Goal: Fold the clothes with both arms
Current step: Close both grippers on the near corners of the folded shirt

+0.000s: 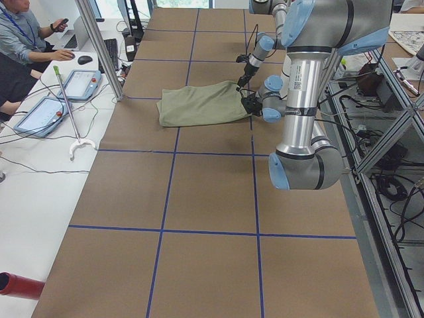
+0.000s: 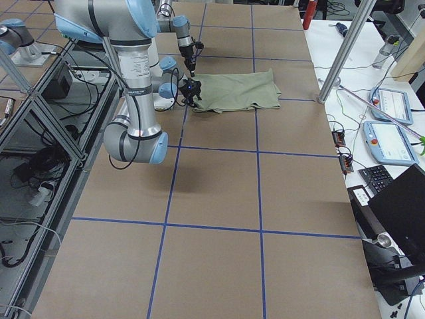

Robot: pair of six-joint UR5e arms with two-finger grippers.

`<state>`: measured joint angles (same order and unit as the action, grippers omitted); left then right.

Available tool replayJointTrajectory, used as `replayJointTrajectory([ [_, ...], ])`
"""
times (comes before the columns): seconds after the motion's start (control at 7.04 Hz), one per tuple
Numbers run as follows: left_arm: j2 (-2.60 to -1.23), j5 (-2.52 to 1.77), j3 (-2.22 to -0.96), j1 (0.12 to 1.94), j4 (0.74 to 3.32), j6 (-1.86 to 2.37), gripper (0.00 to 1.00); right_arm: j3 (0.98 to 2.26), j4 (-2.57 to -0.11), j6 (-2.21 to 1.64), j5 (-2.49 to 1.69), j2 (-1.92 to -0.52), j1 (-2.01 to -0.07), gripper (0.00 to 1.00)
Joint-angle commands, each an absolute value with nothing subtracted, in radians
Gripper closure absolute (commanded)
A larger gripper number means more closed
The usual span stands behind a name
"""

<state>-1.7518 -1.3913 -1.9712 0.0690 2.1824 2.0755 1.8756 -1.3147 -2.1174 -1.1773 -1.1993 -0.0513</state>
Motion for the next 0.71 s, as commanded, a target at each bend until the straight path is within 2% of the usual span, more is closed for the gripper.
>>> replayJointTrajectory([
  [0.0,-1.753,-1.391,-1.977,0.069,2.183,2.072,1.00,1.871,-1.315,-2.172,-1.163,-1.193,-0.052,1.00],
  [0.28,-1.750,-1.399,-2.026,0.077,2.180,2.059,1.00,1.922,-1.330,-2.168,-1.164,-1.195,-0.077,1.00],
  [0.57,-1.737,-1.429,-2.167,0.084,2.114,2.002,1.00,2.090,-1.507,-2.171,-1.166,-1.201,-0.075,1.00],
])
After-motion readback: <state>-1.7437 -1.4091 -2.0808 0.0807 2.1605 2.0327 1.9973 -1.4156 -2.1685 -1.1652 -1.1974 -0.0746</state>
